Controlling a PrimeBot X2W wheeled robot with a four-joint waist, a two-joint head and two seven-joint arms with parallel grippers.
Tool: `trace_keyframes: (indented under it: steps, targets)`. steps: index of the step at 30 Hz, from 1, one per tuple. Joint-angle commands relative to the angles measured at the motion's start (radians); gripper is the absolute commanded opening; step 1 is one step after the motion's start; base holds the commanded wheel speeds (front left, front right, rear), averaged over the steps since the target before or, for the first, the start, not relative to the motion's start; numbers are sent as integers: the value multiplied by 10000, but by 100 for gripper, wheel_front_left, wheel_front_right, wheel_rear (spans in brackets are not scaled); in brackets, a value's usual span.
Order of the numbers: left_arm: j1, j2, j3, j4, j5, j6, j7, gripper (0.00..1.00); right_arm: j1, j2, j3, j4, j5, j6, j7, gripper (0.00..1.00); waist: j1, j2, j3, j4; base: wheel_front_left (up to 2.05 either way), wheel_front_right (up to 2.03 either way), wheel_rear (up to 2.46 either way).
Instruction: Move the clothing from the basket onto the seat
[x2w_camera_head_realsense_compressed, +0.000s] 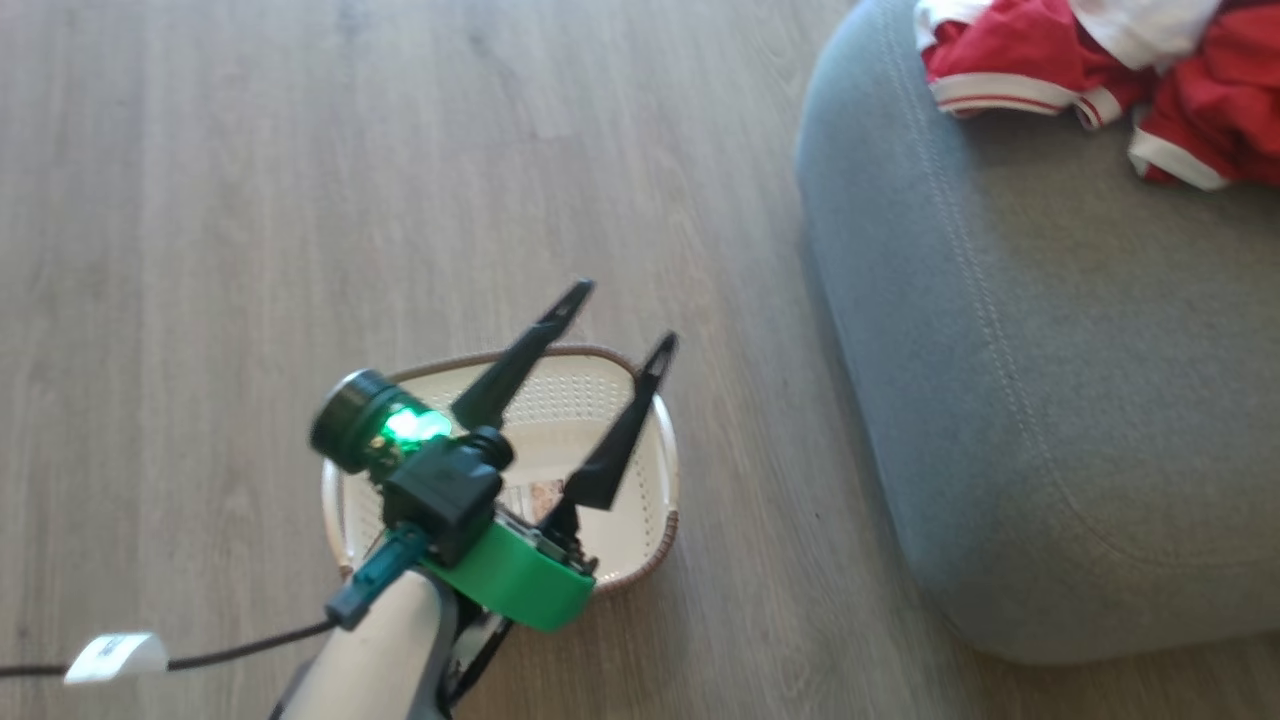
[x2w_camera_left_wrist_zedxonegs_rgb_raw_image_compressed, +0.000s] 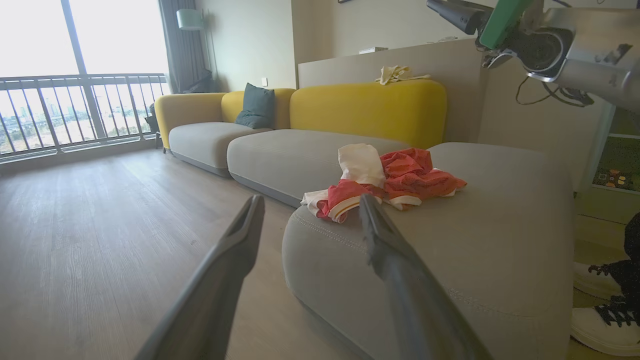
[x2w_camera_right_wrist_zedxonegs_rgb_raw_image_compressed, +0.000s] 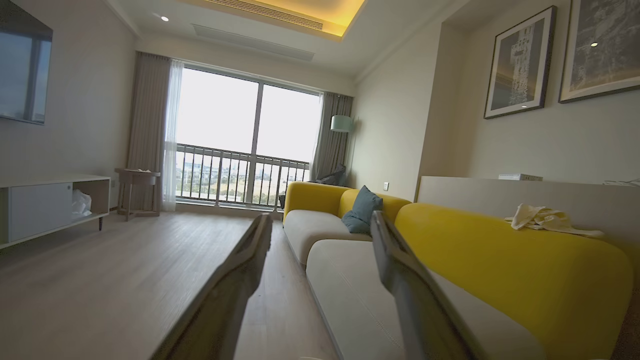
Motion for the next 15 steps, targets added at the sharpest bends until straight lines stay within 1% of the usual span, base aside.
trace_keyframes:
  steps: [1,6,7,8,10,11,12,15]
  targets:
    - [-36,-135,663,-330,44,5,-49,100,415,-90,478,-724,473,-4,-60,100,1,-1,-286,356,0,0,0]
    - [182,-272,1418,-288,128,137,-49,100,1798,-97,1657,-2061,2043,-4,-60,100,1,-1,-473,833,0,0,0]
    - [219,-285,1530,-244,147,198,-49,100,2072,-113,1859,-2306,2299,-4,-60,100,1,-1,-510,935,0,0,0]
    - [285,-302,1718,-108,186,365,-49,100,2637,-99,2209,-2737,2754,-4,-60,100,1,-1,-595,1171,0,0,0]
    - [350,-311,1884,-29,145,556,-49,100,3157,8,2462,-3074,3102,-4,-60,100,1,-1,-674,1338,0,0,0]
    - [350,-311,1884,-29,145,556,-49,100,3157,8,2462,-3074,3102,-4,-60,100,1,-1,-674,1338,0,0,0]
    - [377,-313,1918,-11,84,658,-49,100,3398,72,2508,-3219,3244,-4,-60,100,1,-1,-719,1418,0,0,0]
    - [479,-316,2075,71,-80,1036,-49,100,4182,490,2588,-3519,3734,-4,-60,100,1,-1,-855,1748,0,0,0]
